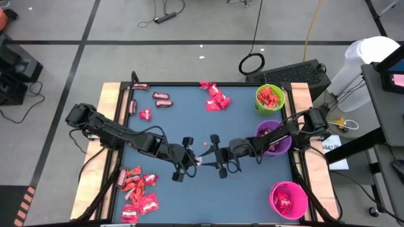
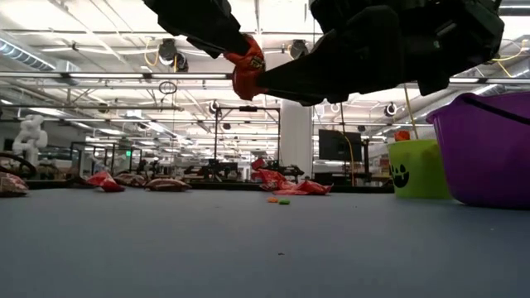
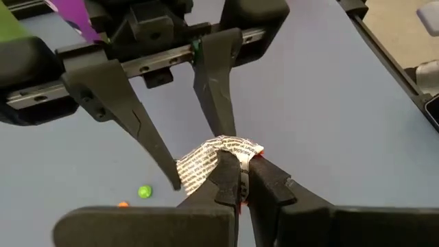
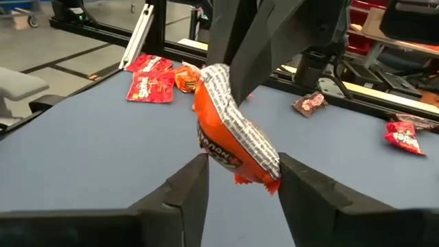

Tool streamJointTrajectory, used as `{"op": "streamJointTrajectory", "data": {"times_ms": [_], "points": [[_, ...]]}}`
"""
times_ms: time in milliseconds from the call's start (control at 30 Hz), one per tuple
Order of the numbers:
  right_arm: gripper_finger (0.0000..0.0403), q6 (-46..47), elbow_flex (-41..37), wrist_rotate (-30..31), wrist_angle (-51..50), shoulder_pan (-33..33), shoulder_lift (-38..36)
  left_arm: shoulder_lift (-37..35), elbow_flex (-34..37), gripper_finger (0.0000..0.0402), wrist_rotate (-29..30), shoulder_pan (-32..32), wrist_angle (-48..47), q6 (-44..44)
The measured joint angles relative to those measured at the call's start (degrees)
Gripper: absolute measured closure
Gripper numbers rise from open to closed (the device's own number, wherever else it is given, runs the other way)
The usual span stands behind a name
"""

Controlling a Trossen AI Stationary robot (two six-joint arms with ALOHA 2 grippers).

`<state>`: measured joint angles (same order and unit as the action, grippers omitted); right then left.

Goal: Organize candy in baskets
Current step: Put the orange chocolate bar into the green bucket

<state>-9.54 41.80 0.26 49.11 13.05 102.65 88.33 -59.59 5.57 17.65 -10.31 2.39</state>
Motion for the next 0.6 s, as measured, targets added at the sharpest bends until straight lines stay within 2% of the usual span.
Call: {"op": "streamJointTrajectory", "data": {"times_ms": [167,433,600], "points": [[0.0230,2.71,0.00,0.21,0.04,0.49,0.02,-0.02,0.00,0.0384,0.12,-0.06,0.00,-0.01],[0.0129,3.30,0.00,-0.14,2.90,0.51,0.02,-0.02,0.00,0.0384,0.68,-1.10,2.64,-0.28],[0.0125,3.49,0.00,-0.09,4.34,0.51,0.05,-0.02,-0.02,0.0384,0.85,-1.14,2.74,-0.28]]}}
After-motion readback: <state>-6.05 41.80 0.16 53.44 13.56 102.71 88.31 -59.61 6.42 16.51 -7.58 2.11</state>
